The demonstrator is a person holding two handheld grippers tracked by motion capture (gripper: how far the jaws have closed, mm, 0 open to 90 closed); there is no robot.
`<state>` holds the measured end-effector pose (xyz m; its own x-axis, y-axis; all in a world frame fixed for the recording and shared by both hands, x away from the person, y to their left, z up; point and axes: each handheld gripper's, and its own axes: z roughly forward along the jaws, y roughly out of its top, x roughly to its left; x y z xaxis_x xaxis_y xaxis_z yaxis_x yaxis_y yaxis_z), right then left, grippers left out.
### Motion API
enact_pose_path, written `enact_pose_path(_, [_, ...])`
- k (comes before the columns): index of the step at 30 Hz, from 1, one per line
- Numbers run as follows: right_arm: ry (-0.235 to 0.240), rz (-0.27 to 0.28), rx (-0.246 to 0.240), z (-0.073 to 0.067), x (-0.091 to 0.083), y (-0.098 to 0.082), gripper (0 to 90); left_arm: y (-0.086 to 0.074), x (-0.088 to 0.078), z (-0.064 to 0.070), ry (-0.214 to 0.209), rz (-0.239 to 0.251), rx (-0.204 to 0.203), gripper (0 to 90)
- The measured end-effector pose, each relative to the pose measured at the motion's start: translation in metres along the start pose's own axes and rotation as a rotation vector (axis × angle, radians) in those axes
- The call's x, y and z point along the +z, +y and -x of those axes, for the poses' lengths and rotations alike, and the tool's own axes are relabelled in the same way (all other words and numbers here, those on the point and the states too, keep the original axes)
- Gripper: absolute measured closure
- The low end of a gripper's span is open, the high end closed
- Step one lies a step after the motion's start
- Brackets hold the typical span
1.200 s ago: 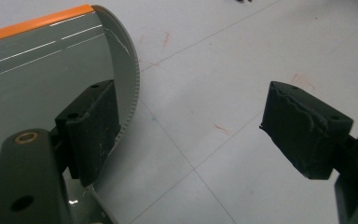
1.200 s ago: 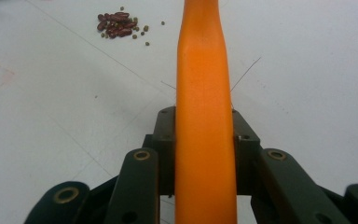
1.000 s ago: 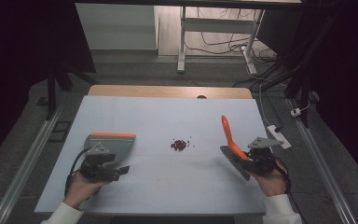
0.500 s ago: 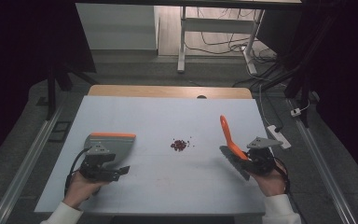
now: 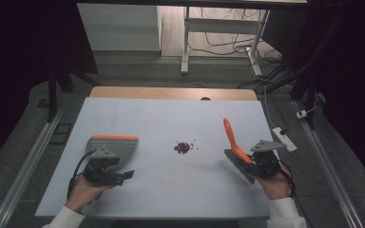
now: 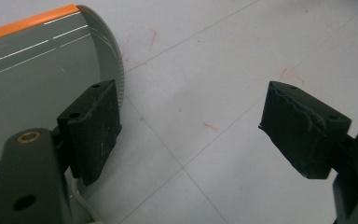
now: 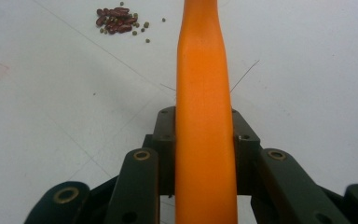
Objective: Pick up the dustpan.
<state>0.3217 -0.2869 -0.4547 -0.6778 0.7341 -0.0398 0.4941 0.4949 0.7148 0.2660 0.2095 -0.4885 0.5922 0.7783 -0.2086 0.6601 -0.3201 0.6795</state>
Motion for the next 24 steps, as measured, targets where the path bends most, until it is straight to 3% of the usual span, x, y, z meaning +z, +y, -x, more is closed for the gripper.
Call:
enact_pose_path(10, [0.009,0.025,-0.001,0.0,-0.004,0.0,70.1,0.015,-0.002,0.008,0.021,-0.037,-0.031,19.9])
enact_pose_path(13, [0.002,0.023,-0.004,0.0,-0.004,0.0,70.1,0.021,-0.01,0.009,0.062,-0.049,-0.071,20.1])
enact_pose_path(16, [0.002,0.027,-0.004,-0.001,-0.005,0.001,70.1,0.021,-0.013,0.008,0.074,-0.045,-0.094,20.1])
enact_pose_path(17, [0.003,0.029,-0.001,-0.001,-0.005,0.001,70.1,0.02,-0.017,0.004,0.083,-0.036,-0.12,20.0])
enact_pose_path(19, [0.003,0.03,-0.001,-0.001,-0.005,0.001,70.1,0.018,-0.018,0.002,0.085,-0.031,-0.136,20.2])
enact_pose_path(24, [-0.003,0.025,-0.002,-0.001,-0.005,0.001,70.1,0.011,-0.02,-0.012,0.117,-0.048,-0.207,20.0])
